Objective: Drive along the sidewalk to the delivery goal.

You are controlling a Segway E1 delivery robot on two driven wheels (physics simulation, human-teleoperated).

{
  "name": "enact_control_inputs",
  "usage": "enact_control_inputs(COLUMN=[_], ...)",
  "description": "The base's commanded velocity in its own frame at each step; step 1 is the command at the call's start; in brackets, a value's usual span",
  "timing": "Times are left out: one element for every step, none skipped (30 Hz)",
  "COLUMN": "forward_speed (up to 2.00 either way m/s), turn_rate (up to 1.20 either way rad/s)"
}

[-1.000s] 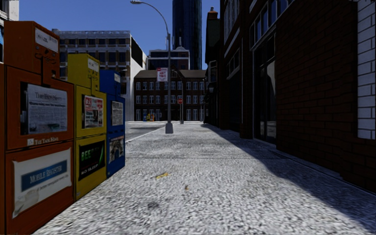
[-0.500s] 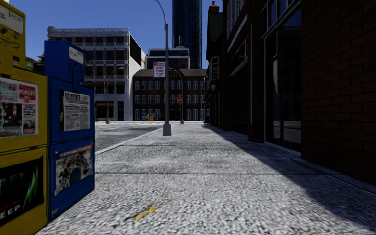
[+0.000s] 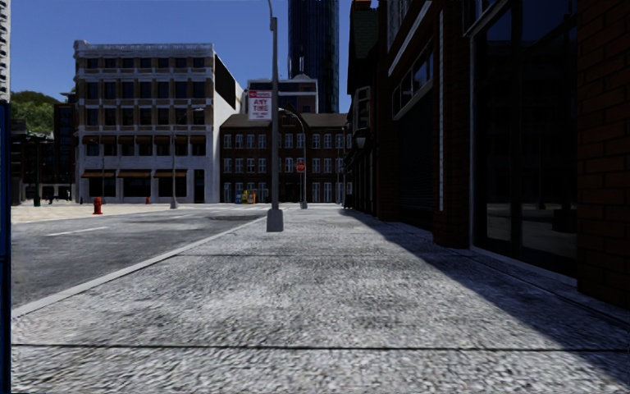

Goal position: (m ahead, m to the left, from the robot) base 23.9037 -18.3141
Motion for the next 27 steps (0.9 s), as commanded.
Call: enact_control_inputs(forward_speed=[2.00, 2.00, 2.00, 2.00, 2.00, 2.00, 2.00, 2.00, 2.00, 2.00, 2.00, 2.00, 2.00, 2.00, 2.00, 2.00, 2.00, 2.00, 2.00, 2.00, 2.00, 2.00, 2.00, 2.00, 2.00, 2.00, 2.00], turn_rate=[0.00, 0.00, 0.00, 0.00, 0.00, 0.00, 0.00, 0.00, 0.00, 0.00, 0.00, 0.00, 0.00, 0.00, 0.00, 0.00, 0.00, 0.00, 0.00, 0.00, 0.00, 0.00, 0.00, 0.00, 0.00, 0.00, 0.00])
